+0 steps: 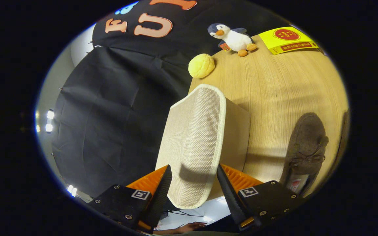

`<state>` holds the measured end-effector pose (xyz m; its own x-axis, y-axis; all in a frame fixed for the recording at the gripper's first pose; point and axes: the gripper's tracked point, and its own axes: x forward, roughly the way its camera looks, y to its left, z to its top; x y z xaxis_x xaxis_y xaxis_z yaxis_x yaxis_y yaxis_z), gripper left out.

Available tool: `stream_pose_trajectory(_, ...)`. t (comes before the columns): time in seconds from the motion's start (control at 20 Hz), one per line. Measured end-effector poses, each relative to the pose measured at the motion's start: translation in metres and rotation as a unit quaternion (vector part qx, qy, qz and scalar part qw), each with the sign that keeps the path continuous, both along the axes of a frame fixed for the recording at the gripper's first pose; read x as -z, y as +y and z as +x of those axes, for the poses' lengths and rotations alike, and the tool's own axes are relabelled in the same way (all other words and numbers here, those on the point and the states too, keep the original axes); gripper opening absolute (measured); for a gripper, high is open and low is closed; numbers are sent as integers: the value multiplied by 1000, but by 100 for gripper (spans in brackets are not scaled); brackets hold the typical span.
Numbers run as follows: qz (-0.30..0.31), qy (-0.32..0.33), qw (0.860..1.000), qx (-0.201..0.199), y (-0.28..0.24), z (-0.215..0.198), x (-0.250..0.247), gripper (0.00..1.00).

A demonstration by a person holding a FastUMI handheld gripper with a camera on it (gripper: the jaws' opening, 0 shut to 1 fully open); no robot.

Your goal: Open the storage box then place both shoes into the box .Put the left shoe in first, then the right shoe, with the right side of both shoes facing outward in a uniform manner.

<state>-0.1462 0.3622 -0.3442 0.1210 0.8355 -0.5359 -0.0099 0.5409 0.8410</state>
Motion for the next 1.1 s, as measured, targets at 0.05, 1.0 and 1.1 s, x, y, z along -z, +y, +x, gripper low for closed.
stream_pose_trajectory(0.05,13,-2,1000,6,-1,0,-14,82)
stream_pose_trajectory(1.0,103,-119,987,-20,156,26,-175,17)
stream_pose_trajectory(1.1,94,-122,988,-28,184,25,-174,18)
